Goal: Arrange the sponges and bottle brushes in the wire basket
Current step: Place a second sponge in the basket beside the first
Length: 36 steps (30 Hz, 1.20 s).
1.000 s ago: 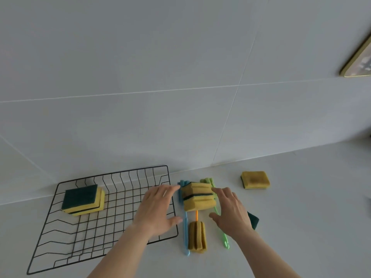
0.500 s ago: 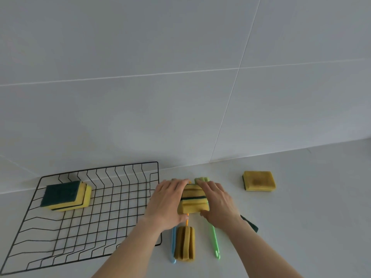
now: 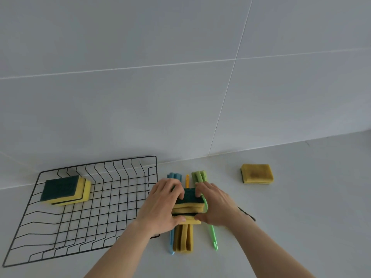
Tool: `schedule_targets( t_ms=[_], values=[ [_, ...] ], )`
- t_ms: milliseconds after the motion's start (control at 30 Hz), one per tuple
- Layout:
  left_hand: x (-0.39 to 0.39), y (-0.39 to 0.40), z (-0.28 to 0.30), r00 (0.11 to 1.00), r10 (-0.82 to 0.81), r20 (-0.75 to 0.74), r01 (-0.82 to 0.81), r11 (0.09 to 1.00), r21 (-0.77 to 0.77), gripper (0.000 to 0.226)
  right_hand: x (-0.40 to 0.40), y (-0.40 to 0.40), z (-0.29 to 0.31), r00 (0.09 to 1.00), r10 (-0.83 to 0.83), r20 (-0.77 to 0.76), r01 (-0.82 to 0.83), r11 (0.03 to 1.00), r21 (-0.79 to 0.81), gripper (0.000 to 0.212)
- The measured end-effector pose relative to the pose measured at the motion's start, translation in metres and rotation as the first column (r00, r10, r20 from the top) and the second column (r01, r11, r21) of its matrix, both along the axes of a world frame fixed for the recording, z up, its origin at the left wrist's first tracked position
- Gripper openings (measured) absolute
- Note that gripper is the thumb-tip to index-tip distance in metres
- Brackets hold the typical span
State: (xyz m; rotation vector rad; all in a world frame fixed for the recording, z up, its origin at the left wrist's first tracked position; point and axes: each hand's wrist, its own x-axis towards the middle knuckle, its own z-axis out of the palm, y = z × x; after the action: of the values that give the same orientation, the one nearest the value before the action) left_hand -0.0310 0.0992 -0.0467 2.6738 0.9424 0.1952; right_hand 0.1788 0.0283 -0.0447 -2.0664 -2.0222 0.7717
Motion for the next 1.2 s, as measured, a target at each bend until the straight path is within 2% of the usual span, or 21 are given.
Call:
schedule_targets(
  t_ms=[133,200,267,433,800,1100,1200],
  values=[
    [0.007,0.006,0.0,0.989,-0.017,-0.149,0.008,0.998,-0.06,0.086,-0.006,-0.001,-0.001,1.0,-0.014,0.004,0.014,1.0,-0.021,0.065],
    [0.007,0.004,0.0,0.97,-0.031,-0.241,0.021,0.999,-0.042,0.097,-0.01,-0.004,0.0,0.999,-0.032,-0.019,0.031,0.999,-0.023,0.078],
    [0.009,0.003,0.0,0.959,-0.03,-0.283,0.029,1.0,-0.01,0.099,-0.013,-0.005,0.002,0.999,-0.015,-0.033,0.013,0.999,-0.034,0.096],
    [0.011,-0.002,0.0,0.94,-0.04,-0.339,0.04,0.999,-0.006,0.094,-0.021,-0.012,0.004,0.999,0.01,-0.049,-0.012,0.999,-0.046,0.087],
    [0.0,-0.019,0.02,0.973,-0.029,-0.229,0.025,0.999,-0.021,0.091,-0.034,-0.027,0.025,0.999,-0.013,-0.034,0.013,1.0,-0.014,0.084],
    [-0.037,0.008,0.072,0.997,-0.006,-0.071,0.009,0.999,0.037,0.086,-0.065,-0.006,0.093,0.998,0.016,0.062,-0.026,0.988,0.149,0.08],
    [-0.064,0.02,0.086,0.998,0.013,-0.063,-0.008,0.997,0.072,0.086,-0.091,0.008,0.105,0.996,0.038,0.083,-0.053,0.982,0.184,0.08]
  ],
)
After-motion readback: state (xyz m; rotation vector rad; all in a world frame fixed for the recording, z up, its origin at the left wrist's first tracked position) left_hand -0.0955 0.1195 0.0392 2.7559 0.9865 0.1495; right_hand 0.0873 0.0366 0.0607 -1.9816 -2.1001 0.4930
